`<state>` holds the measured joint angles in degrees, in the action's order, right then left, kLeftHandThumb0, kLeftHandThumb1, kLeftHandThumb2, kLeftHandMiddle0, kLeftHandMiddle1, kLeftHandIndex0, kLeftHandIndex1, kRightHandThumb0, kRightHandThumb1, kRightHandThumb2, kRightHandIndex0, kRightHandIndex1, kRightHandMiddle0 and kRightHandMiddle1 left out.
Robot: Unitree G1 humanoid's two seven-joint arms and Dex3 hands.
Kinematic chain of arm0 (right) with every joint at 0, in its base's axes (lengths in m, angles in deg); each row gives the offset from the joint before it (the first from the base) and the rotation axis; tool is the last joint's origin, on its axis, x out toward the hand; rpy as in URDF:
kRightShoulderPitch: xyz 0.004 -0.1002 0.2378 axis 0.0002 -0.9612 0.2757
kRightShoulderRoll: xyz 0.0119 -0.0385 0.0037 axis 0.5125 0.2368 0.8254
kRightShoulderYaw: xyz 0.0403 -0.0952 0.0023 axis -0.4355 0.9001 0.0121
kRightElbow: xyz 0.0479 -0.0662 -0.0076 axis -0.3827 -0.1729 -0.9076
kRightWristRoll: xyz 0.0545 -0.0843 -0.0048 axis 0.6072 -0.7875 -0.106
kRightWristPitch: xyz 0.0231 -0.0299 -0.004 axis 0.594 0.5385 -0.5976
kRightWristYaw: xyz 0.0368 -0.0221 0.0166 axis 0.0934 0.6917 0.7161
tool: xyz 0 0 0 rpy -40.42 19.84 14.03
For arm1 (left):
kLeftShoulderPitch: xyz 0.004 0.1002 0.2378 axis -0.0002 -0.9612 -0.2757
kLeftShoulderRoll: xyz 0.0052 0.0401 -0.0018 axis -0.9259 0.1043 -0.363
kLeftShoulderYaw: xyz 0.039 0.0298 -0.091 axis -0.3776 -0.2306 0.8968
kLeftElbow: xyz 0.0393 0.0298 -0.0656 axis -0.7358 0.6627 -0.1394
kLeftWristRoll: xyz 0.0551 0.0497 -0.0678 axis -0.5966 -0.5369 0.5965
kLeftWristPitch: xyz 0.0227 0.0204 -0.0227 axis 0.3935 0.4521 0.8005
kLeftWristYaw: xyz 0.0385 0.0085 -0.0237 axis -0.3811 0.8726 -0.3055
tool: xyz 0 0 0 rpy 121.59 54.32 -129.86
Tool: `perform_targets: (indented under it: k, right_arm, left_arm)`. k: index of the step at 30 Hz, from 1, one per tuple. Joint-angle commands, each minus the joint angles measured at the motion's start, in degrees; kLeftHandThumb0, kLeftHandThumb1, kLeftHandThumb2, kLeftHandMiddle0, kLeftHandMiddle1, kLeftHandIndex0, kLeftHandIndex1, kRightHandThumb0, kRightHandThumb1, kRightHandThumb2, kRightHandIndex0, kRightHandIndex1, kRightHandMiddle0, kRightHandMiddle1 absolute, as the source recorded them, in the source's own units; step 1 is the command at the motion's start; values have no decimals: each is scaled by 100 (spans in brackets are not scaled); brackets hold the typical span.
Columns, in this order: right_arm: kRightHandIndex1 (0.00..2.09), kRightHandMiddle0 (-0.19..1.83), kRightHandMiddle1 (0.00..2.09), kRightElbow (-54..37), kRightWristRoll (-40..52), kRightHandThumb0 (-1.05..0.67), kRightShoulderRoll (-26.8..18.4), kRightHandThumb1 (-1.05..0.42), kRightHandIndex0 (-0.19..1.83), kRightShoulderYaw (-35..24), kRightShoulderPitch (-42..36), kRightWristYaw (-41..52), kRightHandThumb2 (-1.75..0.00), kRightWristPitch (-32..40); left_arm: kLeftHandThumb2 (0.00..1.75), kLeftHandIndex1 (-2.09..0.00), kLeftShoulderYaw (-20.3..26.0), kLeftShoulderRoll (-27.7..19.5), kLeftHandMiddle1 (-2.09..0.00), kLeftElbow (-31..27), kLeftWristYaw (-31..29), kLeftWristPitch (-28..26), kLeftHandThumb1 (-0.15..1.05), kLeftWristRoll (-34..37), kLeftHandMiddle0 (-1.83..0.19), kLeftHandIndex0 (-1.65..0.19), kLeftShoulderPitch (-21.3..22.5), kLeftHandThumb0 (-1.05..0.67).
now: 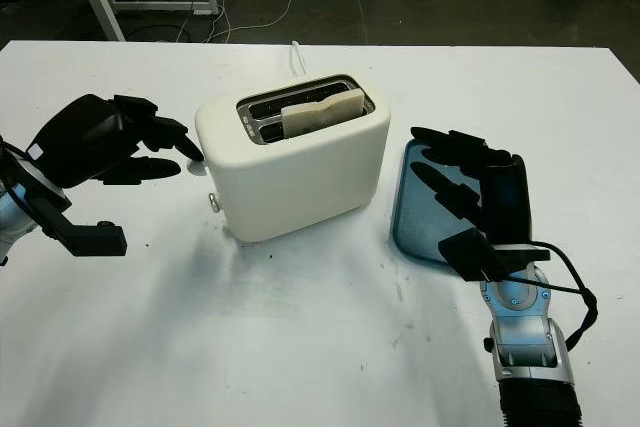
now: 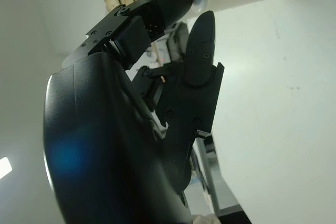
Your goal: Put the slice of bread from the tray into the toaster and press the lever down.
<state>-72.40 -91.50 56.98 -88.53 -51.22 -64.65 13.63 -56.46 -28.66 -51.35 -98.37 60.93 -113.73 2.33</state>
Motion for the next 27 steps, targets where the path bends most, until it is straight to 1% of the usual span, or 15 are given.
perform_targets:
  k: [1,8,11,14,17,18,19,20,22,24,26,27]
  right_arm:
    - [20,95,0,30,60,-32,-38,-92,98,7,-40,20,-6,-154]
    - [20,94,0,92,74,-32,-42,-92,98,-3,-34,11,-6,-229]
    - [19,94,0,30,85,-32,-29,-92,98,-6,-50,33,-6,-151]
    - [20,94,0,75,89,-31,-32,-92,98,-10,-41,21,-6,-207]
    - [20,95,0,103,98,-31,-24,-92,98,-17,-41,5,-6,-242]
    - [20,95,0,103,100,-32,-22,-92,98,-18,-46,2,-6,-242]
    - [20,95,0,96,99,-32,-20,-92,98,-18,-53,2,-6,-234]
    - [20,95,0,87,101,-32,-18,-92,98,-19,-60,2,-7,-229]
    - [20,95,0,75,106,-32,-22,-92,98,-22,-75,10,-7,-222]
    - [20,94,0,60,120,-32,-21,-92,98,-31,-94,20,-7,-191]
    - [20,94,0,72,150,-32,-20,-92,98,-40,-107,28,-7,-198]
    - [21,94,0,84,154,-32,-26,-92,98,-42,-112,27,-7,-214]
  left_arm:
    - [15,-71,-80,9,-131,-66,-7,18,92,-77,-69,-81,-1,-27]
    - [13,-73,-75,56,-134,-234,16,58,92,-57,-70,-82,-103,-29]
    - [14,-74,-82,62,-132,-404,-66,-2,92,-32,-70,-81,-202,-29]
    - [15,-74,-100,141,-131,-467,-66,21,92,79,-72,-81,-378,-27]
    - [12,-77,-211,309,-143,-423,-50,-60,92,92,-69,-79,-656,-25]
    - [11,-77,-255,376,-145,-389,-46,-110,92,74,-69,-78,-747,-25]
    - [10,-77,-320,459,-145,-311,-21,-169,92,26,-69,-78,-851,-25]
    - [10,-75,-391,542,-140,-206,34,-218,92,-44,-71,-78,-950,-24]
    - [10,-71,-561,736,-133,186,342,-218,92,-293,-72,-79,-1090,-23]
    - [10,-67,-712,988,-129,678,796,-196,92,-494,-74,-81,-1167,-23]
    - [10,-65,-854,1288,-127,1235,1236,-336,92,-631,-74,-82,-1193,-23]
    - [15,-64,-908,1440,-127,1483,1380,-475,92,-668,-70,-81,-1198,-25]
